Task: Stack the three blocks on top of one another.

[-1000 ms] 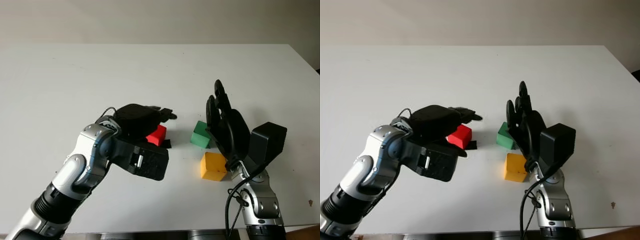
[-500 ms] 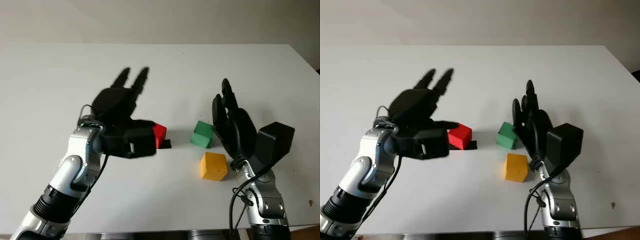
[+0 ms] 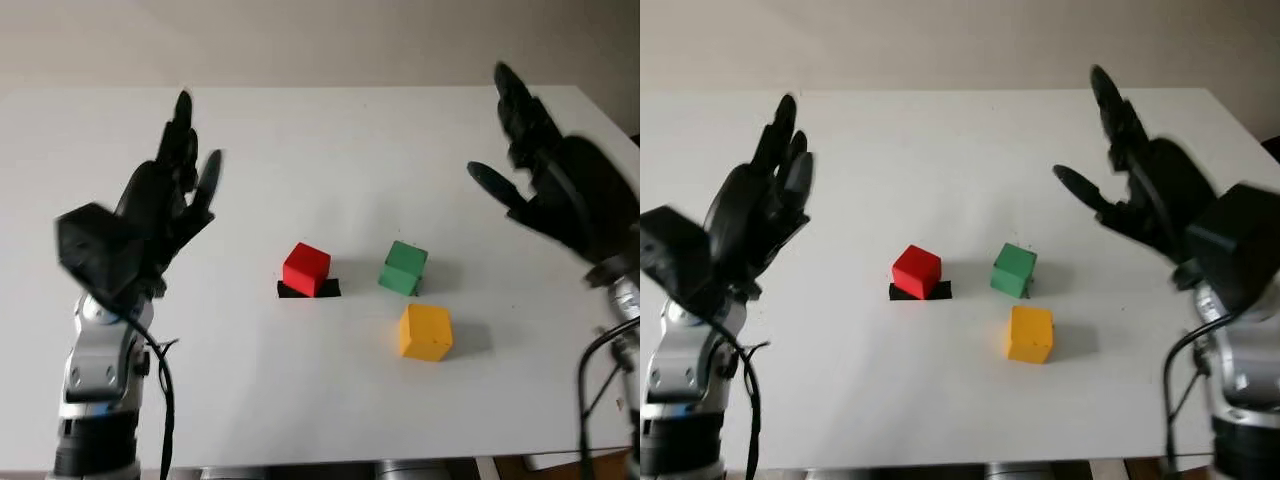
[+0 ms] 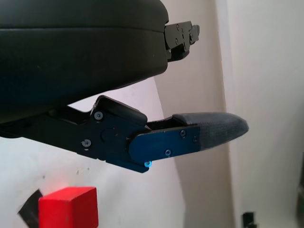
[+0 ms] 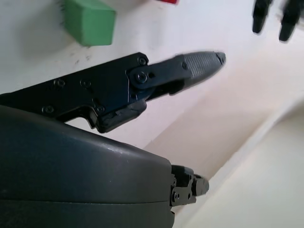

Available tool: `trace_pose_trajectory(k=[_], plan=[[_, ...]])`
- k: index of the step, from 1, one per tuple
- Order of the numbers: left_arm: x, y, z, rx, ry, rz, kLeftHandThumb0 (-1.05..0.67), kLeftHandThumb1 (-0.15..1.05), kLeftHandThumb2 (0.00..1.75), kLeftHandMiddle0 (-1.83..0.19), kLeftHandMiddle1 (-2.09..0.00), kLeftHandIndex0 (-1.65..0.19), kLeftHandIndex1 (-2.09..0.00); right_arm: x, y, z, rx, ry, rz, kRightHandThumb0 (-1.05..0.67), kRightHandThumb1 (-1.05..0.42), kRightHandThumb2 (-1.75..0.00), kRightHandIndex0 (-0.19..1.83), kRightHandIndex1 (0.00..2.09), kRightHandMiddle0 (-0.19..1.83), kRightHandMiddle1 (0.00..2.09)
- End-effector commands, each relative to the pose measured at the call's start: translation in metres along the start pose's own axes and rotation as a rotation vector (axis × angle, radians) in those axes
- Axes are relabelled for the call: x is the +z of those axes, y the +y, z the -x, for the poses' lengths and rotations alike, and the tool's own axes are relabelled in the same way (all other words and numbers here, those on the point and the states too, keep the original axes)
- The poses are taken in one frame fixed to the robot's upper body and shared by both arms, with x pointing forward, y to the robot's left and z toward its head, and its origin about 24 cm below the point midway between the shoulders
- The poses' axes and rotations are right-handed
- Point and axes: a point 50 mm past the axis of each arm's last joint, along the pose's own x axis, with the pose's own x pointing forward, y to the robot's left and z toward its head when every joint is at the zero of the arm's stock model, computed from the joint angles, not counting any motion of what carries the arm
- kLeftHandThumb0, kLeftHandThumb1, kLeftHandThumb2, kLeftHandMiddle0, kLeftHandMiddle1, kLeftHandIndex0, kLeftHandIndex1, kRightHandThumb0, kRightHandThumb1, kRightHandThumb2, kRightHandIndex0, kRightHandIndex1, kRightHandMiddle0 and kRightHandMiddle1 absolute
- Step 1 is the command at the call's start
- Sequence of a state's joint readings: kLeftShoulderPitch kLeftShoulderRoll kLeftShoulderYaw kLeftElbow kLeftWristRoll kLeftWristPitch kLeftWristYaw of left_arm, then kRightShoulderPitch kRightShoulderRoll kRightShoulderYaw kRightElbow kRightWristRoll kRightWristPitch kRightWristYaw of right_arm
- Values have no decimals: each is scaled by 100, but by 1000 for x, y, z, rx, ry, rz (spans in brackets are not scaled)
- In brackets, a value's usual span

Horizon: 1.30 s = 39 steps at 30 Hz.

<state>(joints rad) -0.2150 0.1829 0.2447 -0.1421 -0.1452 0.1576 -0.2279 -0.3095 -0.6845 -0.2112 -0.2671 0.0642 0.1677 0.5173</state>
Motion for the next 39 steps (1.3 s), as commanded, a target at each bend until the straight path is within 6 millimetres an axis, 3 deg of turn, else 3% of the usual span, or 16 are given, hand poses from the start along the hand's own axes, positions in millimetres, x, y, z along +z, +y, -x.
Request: trace_pose_trajectory(k=[1,5,11,16,20,24,35,39], plan=[[3,2,5,12,-32,14,-77,105,62,15,-5,16,-4,12,-9,-2,36,-42,59,-74,-86,-2,-8,7,24,18],[-2,11,15,36,-49,30,-74,105,65,18,-4,19,-3,31,-18,0,182,-57,286,-68,-77,-3,-4,8,34,16],[-5,21,21,86,-55,40,-71,105,68,15,-6,16,-5,51,-13,0,423,-93,611,-61,-73,-5,4,9,42,12],[-8,21,23,91,-44,51,-70,105,66,16,-5,17,-5,58,-4,-3,571,-244,894,-65,-75,-5,13,10,51,11],[-10,18,22,83,-44,44,-70,105,66,15,-6,16,-5,49,2,-2,668,-328,1035,-62,-73,-5,16,8,55,9],[-11,15,22,91,-51,63,-70,105,67,15,-5,17,-5,39,9,2,730,-396,1122,-57,-77,-7,18,7,56,8],[-14,13,23,84,-26,-7,-71,105,71,18,-4,19,-3,15,33,11,802,-501,1126,-32,-84,-6,13,4,56,6],[-15,13,23,79,-19,-25,-72,105,71,18,-4,19,-3,7,40,14,805,-518,1086,-36,-84,-6,12,4,56,6]])
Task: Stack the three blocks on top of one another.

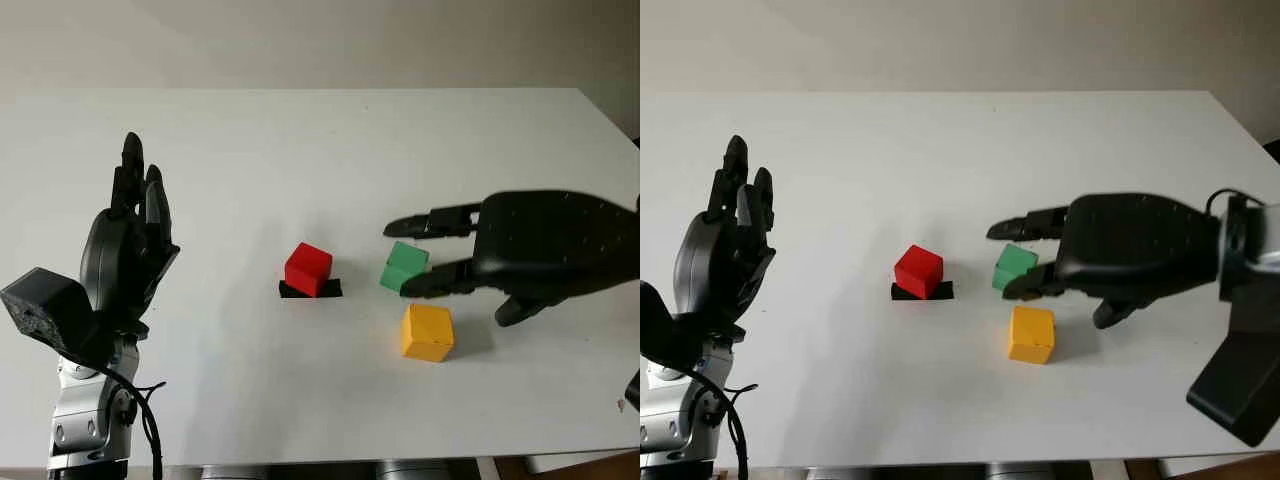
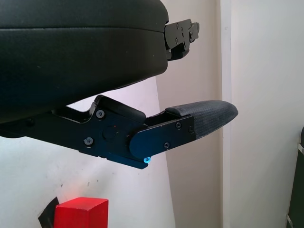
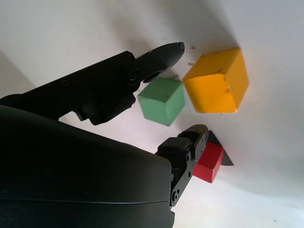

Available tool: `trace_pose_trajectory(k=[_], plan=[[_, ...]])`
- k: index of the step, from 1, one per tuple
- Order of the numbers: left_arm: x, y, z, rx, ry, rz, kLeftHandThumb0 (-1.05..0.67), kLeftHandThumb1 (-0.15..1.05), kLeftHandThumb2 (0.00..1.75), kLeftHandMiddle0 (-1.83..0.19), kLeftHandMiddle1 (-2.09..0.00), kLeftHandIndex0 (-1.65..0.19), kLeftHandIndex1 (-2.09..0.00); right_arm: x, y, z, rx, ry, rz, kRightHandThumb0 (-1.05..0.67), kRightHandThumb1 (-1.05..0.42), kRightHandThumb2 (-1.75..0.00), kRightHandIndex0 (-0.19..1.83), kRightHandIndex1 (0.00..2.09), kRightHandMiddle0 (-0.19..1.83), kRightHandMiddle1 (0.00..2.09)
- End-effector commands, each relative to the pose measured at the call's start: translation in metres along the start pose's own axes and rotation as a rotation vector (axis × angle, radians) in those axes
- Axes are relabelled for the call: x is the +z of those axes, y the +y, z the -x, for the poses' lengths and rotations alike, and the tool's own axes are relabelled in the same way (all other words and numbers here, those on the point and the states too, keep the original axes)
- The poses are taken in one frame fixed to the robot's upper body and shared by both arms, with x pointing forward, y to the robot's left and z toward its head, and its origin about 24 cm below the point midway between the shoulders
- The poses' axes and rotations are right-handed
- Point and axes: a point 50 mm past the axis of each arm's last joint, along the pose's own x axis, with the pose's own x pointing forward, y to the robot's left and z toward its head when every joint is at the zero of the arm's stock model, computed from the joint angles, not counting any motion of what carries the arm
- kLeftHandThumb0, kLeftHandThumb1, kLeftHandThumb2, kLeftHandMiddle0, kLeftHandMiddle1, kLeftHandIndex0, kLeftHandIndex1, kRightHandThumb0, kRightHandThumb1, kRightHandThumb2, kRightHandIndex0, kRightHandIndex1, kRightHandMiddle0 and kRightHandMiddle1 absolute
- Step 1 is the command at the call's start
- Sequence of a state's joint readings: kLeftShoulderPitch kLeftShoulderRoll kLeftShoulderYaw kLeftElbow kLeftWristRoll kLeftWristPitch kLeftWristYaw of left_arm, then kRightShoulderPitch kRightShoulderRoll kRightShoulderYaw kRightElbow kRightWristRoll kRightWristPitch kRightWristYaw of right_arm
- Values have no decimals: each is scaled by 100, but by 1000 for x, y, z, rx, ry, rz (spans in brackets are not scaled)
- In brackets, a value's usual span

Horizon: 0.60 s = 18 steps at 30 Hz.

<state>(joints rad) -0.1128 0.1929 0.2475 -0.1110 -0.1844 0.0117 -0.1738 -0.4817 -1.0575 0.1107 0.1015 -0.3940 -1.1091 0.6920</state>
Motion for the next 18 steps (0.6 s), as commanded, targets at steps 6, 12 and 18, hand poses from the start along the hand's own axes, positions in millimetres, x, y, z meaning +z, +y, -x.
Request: trace_pose_trajectory(k=[6,12,18], plan=[[-1,1,3,-10,5,-54,-73,105,70,18,-5,19,-4,4,16,-8,-82,-29,-32,-27,-85,-6,14,5,56,6],[-1,0,5,-7,6,-69,-73,105,69,17,-5,19,-4,5,21,-13,-57,-40,-19,-29,-85,-6,10,3,52,4],[-2,-1,7,-17,19,-94,-73,105,69,18,-5,18,-5,5,25,-17,-73,-47,-14,-36,-85,-5,10,4,53,4]])
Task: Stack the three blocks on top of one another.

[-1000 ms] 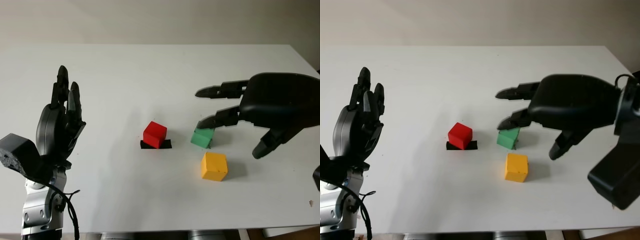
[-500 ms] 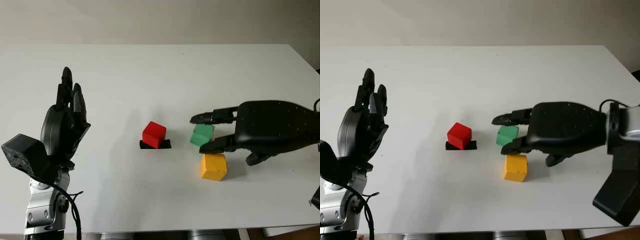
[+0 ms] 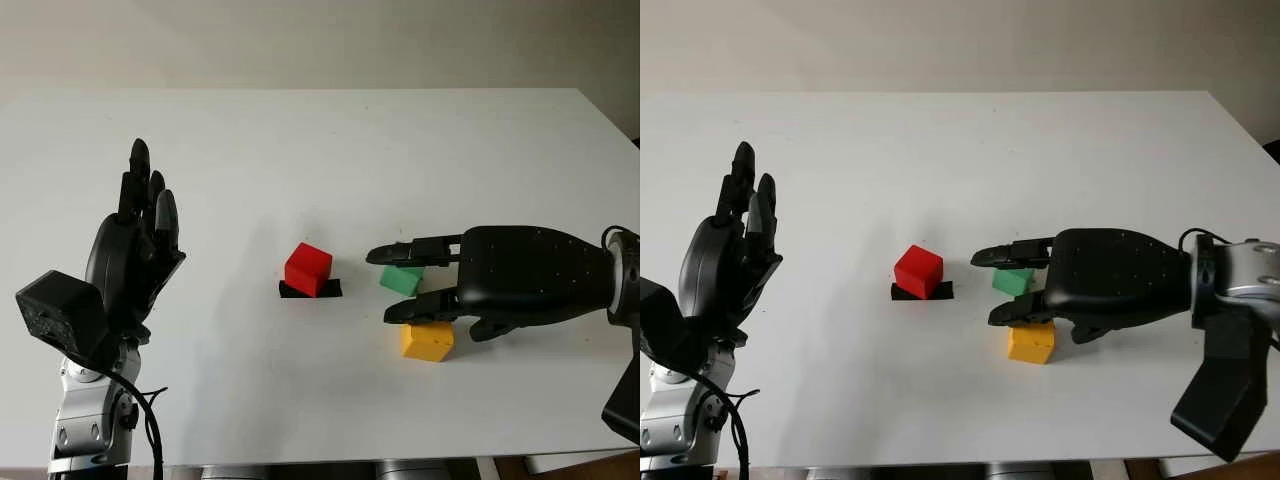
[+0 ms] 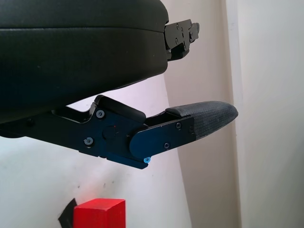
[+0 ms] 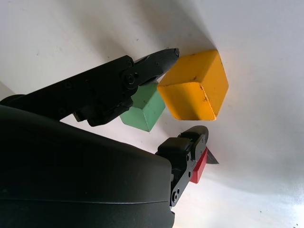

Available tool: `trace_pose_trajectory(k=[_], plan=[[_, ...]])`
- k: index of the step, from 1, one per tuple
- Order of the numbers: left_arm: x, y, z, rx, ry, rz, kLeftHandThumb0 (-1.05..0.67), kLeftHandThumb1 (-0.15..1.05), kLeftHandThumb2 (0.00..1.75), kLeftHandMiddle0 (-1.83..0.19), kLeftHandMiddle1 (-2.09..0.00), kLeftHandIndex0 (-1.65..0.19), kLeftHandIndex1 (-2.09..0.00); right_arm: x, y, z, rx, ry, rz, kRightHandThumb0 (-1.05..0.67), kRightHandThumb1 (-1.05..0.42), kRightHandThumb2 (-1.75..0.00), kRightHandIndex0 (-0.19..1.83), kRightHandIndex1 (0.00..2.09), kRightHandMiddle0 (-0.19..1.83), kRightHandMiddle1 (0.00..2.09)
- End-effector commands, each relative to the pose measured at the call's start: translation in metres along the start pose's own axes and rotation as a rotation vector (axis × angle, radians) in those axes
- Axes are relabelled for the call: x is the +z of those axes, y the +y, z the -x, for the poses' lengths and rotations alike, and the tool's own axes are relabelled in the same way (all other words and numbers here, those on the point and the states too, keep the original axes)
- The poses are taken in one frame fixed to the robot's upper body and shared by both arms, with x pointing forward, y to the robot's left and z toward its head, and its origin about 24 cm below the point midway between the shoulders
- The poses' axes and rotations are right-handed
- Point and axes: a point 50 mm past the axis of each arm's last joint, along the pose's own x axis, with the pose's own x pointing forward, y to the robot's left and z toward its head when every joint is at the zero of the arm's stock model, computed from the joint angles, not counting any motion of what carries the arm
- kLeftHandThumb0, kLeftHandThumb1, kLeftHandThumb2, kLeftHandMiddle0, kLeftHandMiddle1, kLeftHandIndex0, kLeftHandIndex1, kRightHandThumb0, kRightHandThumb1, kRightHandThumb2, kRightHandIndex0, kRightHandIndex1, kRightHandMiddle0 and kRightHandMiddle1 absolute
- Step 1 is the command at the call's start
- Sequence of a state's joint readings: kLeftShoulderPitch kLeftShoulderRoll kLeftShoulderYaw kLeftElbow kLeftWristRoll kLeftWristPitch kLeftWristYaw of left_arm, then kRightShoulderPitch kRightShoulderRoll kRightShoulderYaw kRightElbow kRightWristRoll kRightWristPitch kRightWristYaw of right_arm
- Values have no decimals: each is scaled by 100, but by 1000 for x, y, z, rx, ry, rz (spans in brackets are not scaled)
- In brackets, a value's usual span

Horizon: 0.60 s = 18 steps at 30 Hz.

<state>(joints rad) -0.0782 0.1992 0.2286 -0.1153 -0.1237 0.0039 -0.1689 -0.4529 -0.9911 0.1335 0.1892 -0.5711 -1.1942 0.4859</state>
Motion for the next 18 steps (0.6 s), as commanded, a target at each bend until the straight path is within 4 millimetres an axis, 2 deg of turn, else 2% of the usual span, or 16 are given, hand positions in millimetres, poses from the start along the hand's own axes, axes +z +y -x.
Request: trace_pose_trajectory(k=[1,12,18], plan=[[4,1,1,-10,-15,-27,-74,105,69,18,-5,19,-5,0,0,-3,-13,-10,7,-38,-84,-5,11,5,54,5],[3,-1,4,-11,-13,-19,-72,105,68,18,-5,19,-5,-4,7,-5,-54,-20,2,-46,-85,-6,13,6,65,11],[3,1,6,-1,-2,-17,-67,105,68,17,-6,18,-5,-4,9,-10,-91,-28,-4,-46,-84,-5,18,8,83,21]])
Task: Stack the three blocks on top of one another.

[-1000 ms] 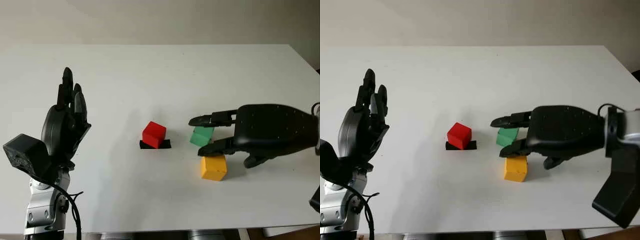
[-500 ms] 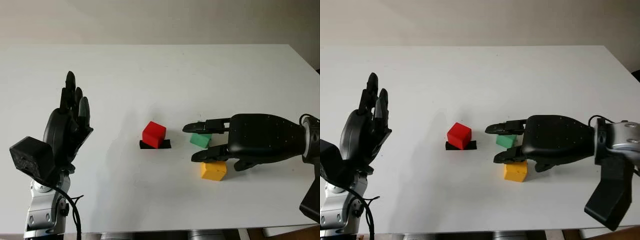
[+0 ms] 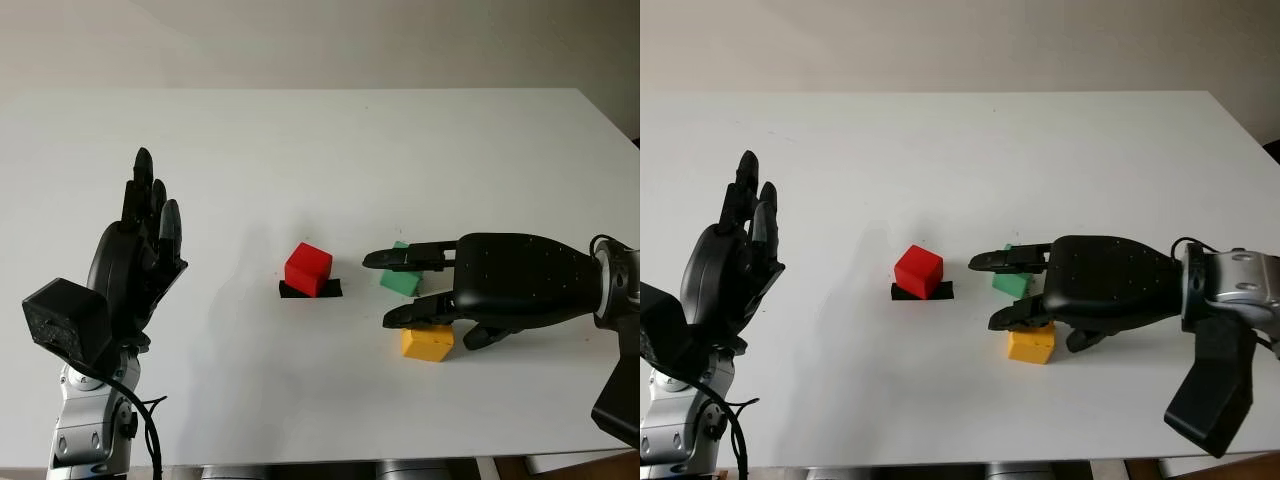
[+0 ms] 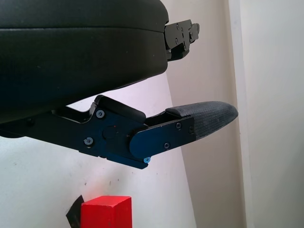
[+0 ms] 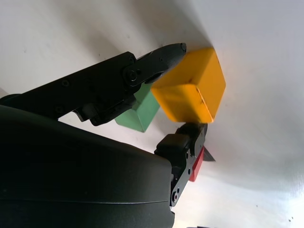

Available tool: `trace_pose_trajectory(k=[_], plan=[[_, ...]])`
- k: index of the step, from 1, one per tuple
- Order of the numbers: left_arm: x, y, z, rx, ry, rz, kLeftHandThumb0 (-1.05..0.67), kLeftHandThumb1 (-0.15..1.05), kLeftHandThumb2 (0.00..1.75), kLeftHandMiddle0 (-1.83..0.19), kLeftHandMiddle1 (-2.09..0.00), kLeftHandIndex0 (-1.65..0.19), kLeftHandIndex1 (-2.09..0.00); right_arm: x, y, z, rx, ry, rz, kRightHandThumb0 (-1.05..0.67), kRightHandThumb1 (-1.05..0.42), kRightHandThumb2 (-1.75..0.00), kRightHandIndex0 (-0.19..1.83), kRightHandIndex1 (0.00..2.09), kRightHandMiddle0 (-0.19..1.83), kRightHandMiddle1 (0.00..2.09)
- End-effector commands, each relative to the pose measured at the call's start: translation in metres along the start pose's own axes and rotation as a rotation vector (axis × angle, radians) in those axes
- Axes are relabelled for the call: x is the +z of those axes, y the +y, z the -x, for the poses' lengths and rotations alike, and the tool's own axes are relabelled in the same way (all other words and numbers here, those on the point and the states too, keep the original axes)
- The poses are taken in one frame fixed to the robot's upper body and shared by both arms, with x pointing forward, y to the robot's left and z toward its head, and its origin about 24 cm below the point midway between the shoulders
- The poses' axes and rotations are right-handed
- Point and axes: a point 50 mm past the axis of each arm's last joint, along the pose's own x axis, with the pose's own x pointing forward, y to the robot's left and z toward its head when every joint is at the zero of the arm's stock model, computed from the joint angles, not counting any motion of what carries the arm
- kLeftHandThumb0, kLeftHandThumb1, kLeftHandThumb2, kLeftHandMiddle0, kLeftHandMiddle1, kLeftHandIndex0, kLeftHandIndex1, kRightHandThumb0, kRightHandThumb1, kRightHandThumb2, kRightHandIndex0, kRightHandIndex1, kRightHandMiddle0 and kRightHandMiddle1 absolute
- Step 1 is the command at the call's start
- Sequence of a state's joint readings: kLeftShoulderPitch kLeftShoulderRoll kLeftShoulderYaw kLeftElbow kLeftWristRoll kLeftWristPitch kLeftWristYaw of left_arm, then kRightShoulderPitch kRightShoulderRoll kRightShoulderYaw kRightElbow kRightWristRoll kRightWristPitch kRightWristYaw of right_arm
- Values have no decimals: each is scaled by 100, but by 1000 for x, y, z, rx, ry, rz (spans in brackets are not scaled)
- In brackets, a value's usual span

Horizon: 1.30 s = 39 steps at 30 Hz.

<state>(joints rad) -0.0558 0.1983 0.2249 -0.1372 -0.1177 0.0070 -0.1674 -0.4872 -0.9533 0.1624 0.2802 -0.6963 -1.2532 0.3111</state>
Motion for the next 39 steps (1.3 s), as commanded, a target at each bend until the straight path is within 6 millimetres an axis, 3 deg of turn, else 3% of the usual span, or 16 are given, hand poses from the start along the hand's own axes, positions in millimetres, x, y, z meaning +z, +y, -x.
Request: trace_pose_trajectory(k=[1,2,5,8,17,20,23,28,33,37,39], plan=[[3,1,2,1,0,-9,-67,105,68,17,-6,18,-5,-1,-1,-3,-32,-6,-7,-46,-85,-5,19,8,87,24],[3,2,3,-1,7,-12,-66,105,68,17,-5,19,-5,-2,-2,-3,-36,-6,-10,-46,-85,-5,20,8,91,29],[3,2,3,-2,20,-14,-65,105,68,18,-5,19,-5,-4,-6,-4,-45,-6,-8,-45,-85,-5,28,7,73,95],[3,2,3,-4,23,-11,-64,105,68,18,-5,19,-5,-7,-10,-5,-56,-6,7,-43,-85,-5,31,7,65,113],[2,-1,3,-17,41,1,-66,105,66,19,-4,19,-4,-14,-21,-5,-57,11,25,-43,-84,-5,31,6,61,117],[1,-2,3,-17,43,0,-67,105,66,19,-5,19,-4,-20,-28,-6,-41,61,6,-41,-85,-6,30,5,52,112],[2,-2,3,-19,42,1,-67,105,66,19,-5,19,-5,-29,-40,-7,-27,151,-53,-40,-85,-5,29,5,57,112],[1,-4,3,-16,36,8,-66,105,67,18,-5,18,-5,-42,-79,-11,-51,243,-137,-40,-87,-6,32,7,60,115],[1,-5,3,-20,39,10,-67,105,67,19,-5,19,-5,-51,-113,-20,-54,282,-178,-40,-86,-5,34,6,66,101],[0,-7,1,-13,40,19,-68,105,67,19,-4,19,-4,-60,-137,-36,-82,279,-268,-36,-86,-6,32,5,68,92],[1,-8,1,-13,37,16,-70,105,65,19,-4,19,-4,-63,-142,-46,-94,272,-314,-36,-89,-6,29,4,63,102]])
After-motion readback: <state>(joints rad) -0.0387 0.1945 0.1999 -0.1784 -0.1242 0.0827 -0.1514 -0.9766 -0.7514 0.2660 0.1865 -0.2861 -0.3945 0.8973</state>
